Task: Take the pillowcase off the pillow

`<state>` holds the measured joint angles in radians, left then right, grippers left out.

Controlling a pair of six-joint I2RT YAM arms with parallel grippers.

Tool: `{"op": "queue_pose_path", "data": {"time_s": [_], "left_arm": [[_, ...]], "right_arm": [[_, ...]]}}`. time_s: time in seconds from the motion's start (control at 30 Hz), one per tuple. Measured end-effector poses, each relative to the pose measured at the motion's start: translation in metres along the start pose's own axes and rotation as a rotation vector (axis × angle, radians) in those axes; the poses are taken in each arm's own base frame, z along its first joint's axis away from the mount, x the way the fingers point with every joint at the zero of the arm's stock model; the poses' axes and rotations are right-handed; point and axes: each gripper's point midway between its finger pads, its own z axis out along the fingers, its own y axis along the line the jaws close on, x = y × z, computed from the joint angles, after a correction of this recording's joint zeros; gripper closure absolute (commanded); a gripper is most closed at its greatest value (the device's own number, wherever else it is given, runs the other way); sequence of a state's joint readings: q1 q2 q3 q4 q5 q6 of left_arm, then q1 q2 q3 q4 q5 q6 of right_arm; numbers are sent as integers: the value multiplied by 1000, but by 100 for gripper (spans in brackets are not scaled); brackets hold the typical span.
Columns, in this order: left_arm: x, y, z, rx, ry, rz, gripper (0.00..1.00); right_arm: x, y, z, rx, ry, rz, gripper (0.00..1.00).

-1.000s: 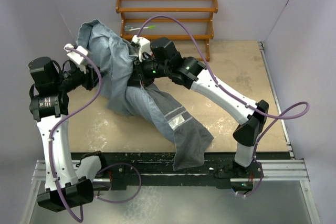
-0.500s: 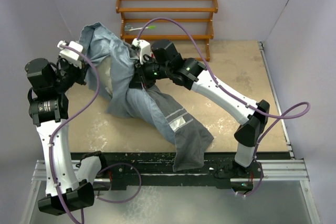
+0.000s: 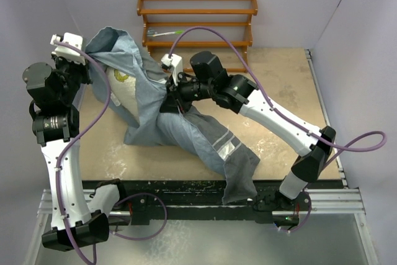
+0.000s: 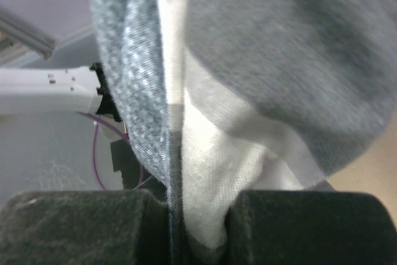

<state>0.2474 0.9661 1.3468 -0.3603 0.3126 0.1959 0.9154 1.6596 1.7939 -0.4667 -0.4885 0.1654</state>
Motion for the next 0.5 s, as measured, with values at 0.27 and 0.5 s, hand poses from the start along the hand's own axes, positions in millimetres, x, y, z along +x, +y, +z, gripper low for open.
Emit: {"op": "queue_pose_path", "data": {"time_s": [0.27,0.5], "left_arm": [[-27,-20,1,111,-42,-118,100],[-71,-34,-12,202,-102,-210,100]], "right_arm": [[18,47,-4,-68,45,-298,100],[13,-18,-27,325,72,-554,100]]}}
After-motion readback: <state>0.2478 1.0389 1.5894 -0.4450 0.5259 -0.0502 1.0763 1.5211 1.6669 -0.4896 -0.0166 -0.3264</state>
